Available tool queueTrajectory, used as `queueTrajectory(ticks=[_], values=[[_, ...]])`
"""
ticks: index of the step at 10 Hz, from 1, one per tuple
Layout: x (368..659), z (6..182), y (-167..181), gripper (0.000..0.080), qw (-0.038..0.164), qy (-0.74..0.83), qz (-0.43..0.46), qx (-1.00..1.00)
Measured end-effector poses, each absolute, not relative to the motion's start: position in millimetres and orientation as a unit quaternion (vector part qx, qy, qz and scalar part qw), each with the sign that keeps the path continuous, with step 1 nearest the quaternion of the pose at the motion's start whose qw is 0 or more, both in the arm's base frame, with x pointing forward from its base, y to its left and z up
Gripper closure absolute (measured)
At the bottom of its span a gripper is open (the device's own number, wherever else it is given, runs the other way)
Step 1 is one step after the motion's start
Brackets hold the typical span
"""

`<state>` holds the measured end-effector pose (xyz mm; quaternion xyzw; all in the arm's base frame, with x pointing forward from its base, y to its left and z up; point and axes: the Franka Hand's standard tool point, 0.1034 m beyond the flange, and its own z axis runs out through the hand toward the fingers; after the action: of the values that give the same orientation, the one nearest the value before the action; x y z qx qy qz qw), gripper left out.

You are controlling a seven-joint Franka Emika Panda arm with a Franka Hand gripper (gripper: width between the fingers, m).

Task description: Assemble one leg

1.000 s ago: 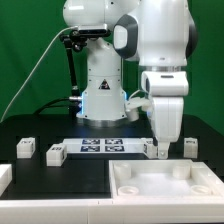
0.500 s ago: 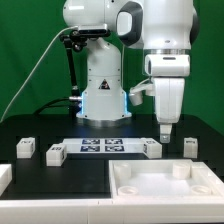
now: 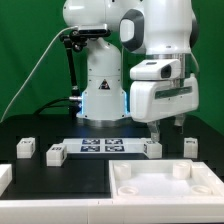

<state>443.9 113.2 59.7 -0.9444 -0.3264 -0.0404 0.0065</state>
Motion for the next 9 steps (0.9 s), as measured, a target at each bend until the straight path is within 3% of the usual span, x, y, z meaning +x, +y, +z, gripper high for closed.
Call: queueTrajectory(ticks=[3,9], values=[[444.6,60.3,116.5,0.0151,0.019,-0.221,-0.040,-0.974],[421.1,58.5,169.4,0.0151,0.055,0.124,-0.023,-0.991]])
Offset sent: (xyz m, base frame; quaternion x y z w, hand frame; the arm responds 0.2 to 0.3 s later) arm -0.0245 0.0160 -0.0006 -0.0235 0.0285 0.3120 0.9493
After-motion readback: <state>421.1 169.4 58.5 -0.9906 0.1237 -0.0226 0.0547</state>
